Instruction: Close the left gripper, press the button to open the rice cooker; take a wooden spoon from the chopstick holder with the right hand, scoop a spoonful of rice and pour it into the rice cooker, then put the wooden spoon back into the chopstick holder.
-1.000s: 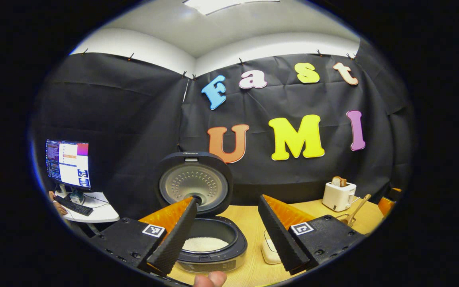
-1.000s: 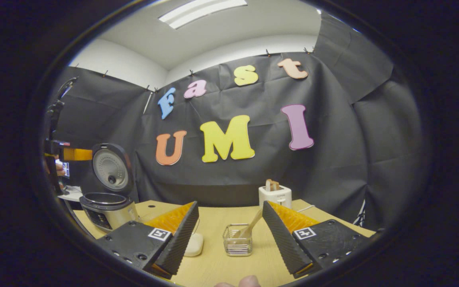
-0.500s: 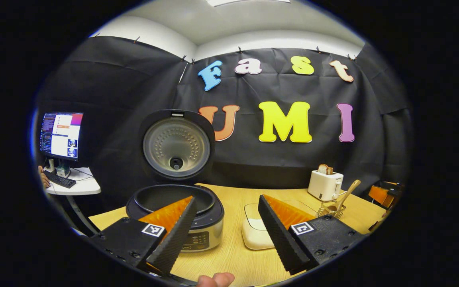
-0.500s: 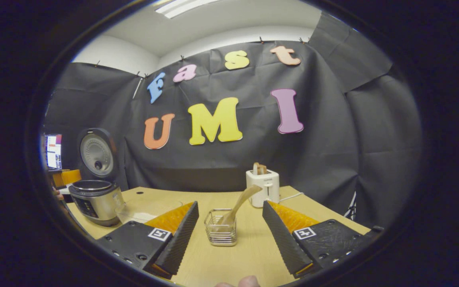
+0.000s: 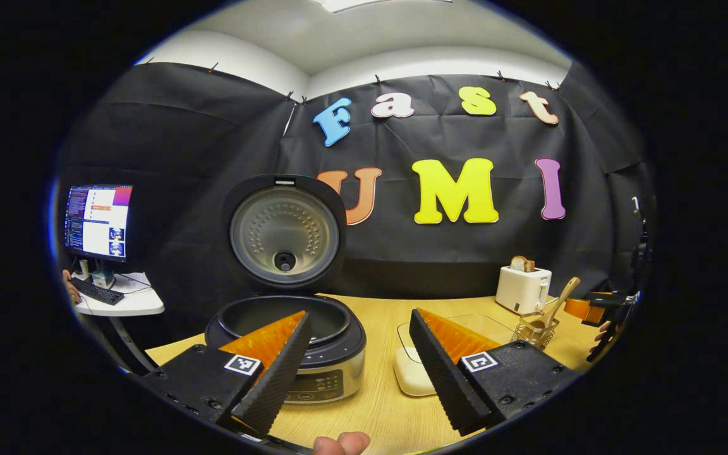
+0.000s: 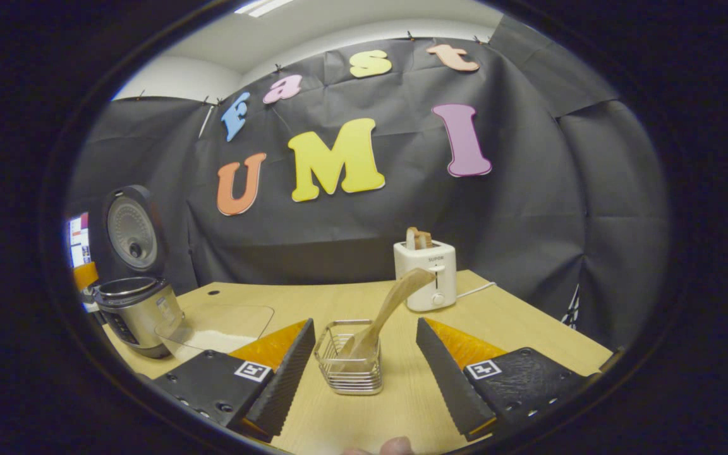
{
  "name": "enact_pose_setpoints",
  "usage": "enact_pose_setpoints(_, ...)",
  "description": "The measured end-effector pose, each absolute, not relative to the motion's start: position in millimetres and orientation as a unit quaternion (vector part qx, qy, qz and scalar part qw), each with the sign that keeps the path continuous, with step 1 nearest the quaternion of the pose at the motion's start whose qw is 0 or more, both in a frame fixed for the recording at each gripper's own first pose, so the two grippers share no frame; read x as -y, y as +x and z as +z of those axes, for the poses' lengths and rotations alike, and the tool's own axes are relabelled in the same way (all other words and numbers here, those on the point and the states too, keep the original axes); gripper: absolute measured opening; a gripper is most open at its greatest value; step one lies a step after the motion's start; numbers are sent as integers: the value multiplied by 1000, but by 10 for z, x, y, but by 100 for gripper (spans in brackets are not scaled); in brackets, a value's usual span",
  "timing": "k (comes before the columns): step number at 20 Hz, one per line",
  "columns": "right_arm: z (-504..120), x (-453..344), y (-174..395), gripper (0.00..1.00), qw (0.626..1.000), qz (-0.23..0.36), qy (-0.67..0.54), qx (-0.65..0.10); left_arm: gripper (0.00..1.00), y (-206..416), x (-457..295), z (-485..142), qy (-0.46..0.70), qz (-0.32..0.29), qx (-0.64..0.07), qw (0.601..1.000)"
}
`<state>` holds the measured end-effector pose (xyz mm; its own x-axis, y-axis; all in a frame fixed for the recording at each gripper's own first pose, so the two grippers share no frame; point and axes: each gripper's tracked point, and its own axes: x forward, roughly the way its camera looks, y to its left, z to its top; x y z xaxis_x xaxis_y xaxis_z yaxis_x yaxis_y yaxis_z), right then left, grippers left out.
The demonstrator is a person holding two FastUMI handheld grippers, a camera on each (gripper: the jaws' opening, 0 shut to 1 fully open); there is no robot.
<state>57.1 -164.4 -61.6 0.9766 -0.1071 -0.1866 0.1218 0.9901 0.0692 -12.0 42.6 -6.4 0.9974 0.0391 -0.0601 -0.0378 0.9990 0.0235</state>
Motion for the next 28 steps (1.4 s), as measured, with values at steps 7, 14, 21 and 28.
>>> enact_pose_setpoints(7, -825, 1821, 1126, 92, 986, -72, 82, -123, 99, -147, -649, 41, 27, 56, -20, 998)
enact_pose_setpoints(14, -981, 1870, 1482, 67, 983, -68, 96, -144, 99, -124, -717, 64, 49, 67, -18, 996)
enact_pose_setpoints(21, -882, 1807, 1556, 8, 979, -48, 148, -132, 99, -94, -759, 34, 45, 71, -21, 996)
enact_pose_setpoints(28, -591, 1700, 1489, 0, 986, -39, 119, -111, 99, -85, -747, 32, 39, 62, -17, 997)
